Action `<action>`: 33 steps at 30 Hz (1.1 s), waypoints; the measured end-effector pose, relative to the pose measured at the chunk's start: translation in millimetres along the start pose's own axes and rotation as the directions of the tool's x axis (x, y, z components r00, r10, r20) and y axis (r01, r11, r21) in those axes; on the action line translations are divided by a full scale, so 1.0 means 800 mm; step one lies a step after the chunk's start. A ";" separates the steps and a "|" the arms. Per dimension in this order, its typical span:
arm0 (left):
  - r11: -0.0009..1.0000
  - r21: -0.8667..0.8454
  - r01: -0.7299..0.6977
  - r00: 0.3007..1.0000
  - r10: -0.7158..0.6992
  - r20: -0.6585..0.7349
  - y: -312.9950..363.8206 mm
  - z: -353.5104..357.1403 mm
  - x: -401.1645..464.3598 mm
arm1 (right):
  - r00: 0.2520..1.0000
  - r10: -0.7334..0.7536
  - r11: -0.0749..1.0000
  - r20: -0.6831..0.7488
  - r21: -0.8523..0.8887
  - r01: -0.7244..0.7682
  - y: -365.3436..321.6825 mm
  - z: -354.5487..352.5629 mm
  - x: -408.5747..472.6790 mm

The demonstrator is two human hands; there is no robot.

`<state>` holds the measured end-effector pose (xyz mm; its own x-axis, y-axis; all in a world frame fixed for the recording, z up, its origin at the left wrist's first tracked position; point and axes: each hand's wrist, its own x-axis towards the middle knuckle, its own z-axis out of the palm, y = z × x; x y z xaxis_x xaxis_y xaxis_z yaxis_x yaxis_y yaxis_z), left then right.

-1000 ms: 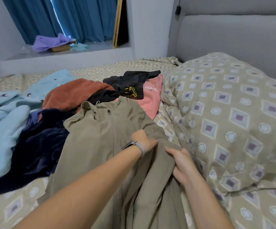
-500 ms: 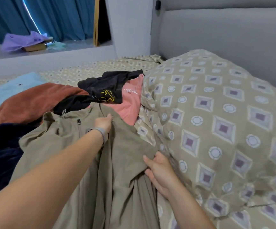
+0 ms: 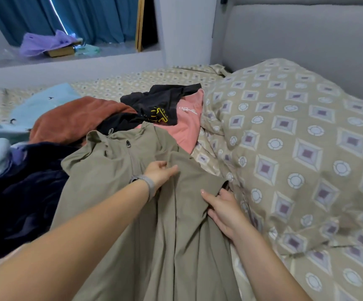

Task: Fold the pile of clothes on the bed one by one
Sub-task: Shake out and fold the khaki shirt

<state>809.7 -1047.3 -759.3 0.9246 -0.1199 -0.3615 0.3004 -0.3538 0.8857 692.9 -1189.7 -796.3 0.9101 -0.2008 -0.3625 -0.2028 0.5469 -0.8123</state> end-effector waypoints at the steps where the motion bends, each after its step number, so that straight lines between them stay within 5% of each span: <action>1: 0.992 0.111 -0.052 0.995 0.061 -0.083 -0.006 -0.003 -0.022 | 0.999 0.033 0.998 -0.030 -0.061 -0.035 -0.001 -0.002 -0.008; 3: 0.954 0.263 -0.143 0.953 0.205 -0.223 -0.023 -0.014 -0.085 | 0.992 0.094 0.980 -0.090 -0.168 -0.108 -0.001 -0.004 -0.028; 5: 0.886 0.428 -0.180 0.931 0.294 -0.217 -0.062 -0.027 -0.162 | 0.979 0.167 0.919 -0.119 -0.340 -0.198 0.006 -0.001 -0.056; 10: 0.664 0.742 -0.088 0.989 0.147 -0.014 -0.181 -0.032 -0.321 | 0.961 0.257 0.624 -0.103 -0.742 -0.246 0.035 0.021 -0.116; 14: 0.661 0.750 0.025 0.990 0.086 -0.109 -0.217 -0.025 -0.372 | 0.949 0.289 0.408 -0.125 -0.881 -0.240 0.057 0.036 -0.179; 17: 0.797 0.603 0.022 0.999 -0.002 -0.034 -0.225 -0.033 -0.397 | 0.934 0.330 0.069 -0.138 -0.983 -0.170 0.079 0.046 -0.243; 19: 0.990 0.138 0.025 0.999 -0.028 0.023 -0.229 -0.044 -0.408 | 0.976 0.194 -0.180 -0.100 -0.982 -0.065 0.096 0.044 -0.273; 20: 0.990 -0.122 0.075 0.990 -0.060 0.124 -0.229 -0.047 -0.412 | 0.988 0.119 -0.195 -0.096 -0.978 -0.071 0.100 0.044 -0.286; 23: 0.675 -0.690 0.261 0.951 -0.057 0.304 -0.217 -0.049 -0.422 | 0.990 0.037 -0.048 -0.138 -0.990 -0.136 0.094 0.054 -0.311; 25: 0.553 -0.777 0.303 0.937 -0.023 0.349 -0.191 -0.055 -0.440 | 0.961 0.188 0.271 -0.204 -0.929 -0.251 0.078 0.056 -0.313; 27: 0.543 -0.783 0.303 0.929 0.016 0.370 -0.181 -0.063 -0.449 | 0.860 0.500 0.691 -0.102 -0.551 -0.468 0.069 0.060 -0.321; 28: 0.566 -0.773 0.287 0.927 0.040 0.373 -0.182 -0.066 -0.451 | 0.841 0.540 0.770 -0.020 -0.391 -0.504 0.068 0.062 -0.324; 30: 0.649 -0.723 0.237 0.931 0.061 0.360 -0.190 -0.064 -0.451 | 0.919 0.394 0.880 -0.006 -0.287 -0.379 0.070 0.057 -0.324; 33: 0.784 -0.570 0.246 0.902 0.031 0.432 -0.216 -0.056 -0.440 | 0.991 0.018 0.902 -0.136 -0.425 -0.075 0.070 0.028 -0.327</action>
<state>442.6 -902.1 -771.7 0.7418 -0.5193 -0.4243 0.5965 0.2218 0.7713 451.7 -1088.0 -736.8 0.8488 -0.2995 -0.4357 -0.4043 0.1634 -0.8999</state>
